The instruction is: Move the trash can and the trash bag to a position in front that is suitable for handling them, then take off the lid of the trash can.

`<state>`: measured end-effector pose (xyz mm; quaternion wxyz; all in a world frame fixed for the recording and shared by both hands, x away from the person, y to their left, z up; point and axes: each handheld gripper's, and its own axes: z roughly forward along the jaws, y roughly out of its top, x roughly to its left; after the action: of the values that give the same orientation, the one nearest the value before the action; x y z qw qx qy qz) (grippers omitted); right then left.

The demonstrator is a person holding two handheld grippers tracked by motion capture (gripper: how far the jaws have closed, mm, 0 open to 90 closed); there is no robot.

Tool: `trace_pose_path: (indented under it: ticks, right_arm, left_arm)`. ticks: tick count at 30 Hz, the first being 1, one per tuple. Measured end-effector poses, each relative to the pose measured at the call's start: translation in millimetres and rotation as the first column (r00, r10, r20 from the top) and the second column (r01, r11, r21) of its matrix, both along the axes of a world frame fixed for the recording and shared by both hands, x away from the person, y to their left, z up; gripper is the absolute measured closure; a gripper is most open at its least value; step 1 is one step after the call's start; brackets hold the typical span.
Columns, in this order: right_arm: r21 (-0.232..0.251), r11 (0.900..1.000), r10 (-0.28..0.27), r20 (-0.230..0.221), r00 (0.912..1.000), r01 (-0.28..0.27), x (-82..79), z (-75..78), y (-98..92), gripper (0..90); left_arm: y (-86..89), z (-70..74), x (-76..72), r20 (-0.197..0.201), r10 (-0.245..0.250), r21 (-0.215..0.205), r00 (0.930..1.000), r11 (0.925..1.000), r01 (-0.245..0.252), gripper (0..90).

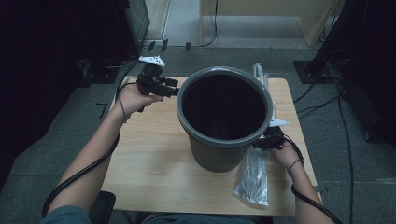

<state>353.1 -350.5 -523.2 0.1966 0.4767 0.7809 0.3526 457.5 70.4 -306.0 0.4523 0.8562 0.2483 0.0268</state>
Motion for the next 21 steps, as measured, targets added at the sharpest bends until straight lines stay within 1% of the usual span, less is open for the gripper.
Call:
trace_pose_path:
  ticks: [2, 3, 5, 7, 9, 11, 13, 15, 17, 18, 21]
  right_arm:
    - [0.002, 1.0, -0.004, 0.0, 1.0, 0.004, -0.3, -0.1, 0.5, 17.4]
    - [0.001, 1.0, -0.006, 0.0, 1.0, 0.006, -0.5, -0.1, 0.6, 17.4]
    - [0.001, 1.0, -0.007, -0.001, 1.0, 0.007, -0.6, 0.0, 0.6, 17.3]
    - [0.001, 1.0, -0.007, -0.001, 1.0, 0.007, -0.7, -0.1, 0.7, 17.2]
    - [0.0, 1.0, -0.008, -0.001, 1.0, 0.008, -0.9, 0.0, 0.8, 17.1]
    - [0.0, 1.0, -0.017, -0.001, 0.9999, 0.017, -1.4, -0.1, 1.6, 16.7]
    - [-0.003, 1.0, -0.019, 0.002, 0.9998, 0.019, -1.5, -0.1, 1.6, 16.6]
    - [-0.003, 1.0, -0.019, 0.002, 0.9998, 0.019, -1.5, -0.1, 1.6, 16.5]
    - [-0.003, 1.0, -0.018, 0.002, 0.9998, 0.018, -1.5, -0.1, 1.5, 16.4]
    - [-0.002, 1.0, -0.018, 0.002, 0.9998, 0.018, -1.5, -0.1, 1.6, 16.4]
    - [-0.002, 1.0, -0.018, 0.001, 0.9998, 0.018, -1.5, -0.1, 1.6, 16.3]
  left_arm:
    - [-0.1, 3.0, 2.1, -0.017, -0.009, -0.014, 0.9998, 0.9999, 0.009, 35.5]
    - [-0.8, 4.2, 3.0, -0.024, -0.009, -0.015, 0.9997, 0.9999, 0.009, 35.5]
    - [-2.3, 6.6, 4.8, -0.026, -0.019, -0.005, 0.9995, 0.9998, 0.019, 35.4]
    - [-3.8, 9.3, 7.6, -0.039, -0.019, -0.008, 0.999, 0.9998, 0.019, 35.5]
    - [-4.4, 10.5, 9.4, -0.042, -0.017, -0.012, 0.999, 0.9998, 0.017, 35.5]
    - [-4.9, 12.0, 15.3, -0.067, -0.025, -0.038, 0.9974, 0.999, 0.023, 35.5]
    - [-6.2, 14.7, 23.2, -0.083, -0.016, -0.039, 0.9964, 0.9992, 0.013, 36.4]
    - [-7.2, 16.3, 24.5, -0.08, -0.014, -0.035, 0.9967, 0.9993, 0.011, 36.5]
    - [-10.6, 23.2, 26.6, -0.066, -0.017, -0.038, 0.9977, 0.9992, 0.014, 36.5]
    - [-11.8, 25.8, 27.0, -0.065, -0.014, -0.044, 0.9978, 0.999, 0.011, 36.6]
    - [-16.4, 35.2, 28.1, -0.054, -0.023, -0.045, 0.9983, 0.9988, 0.02, 36.7]
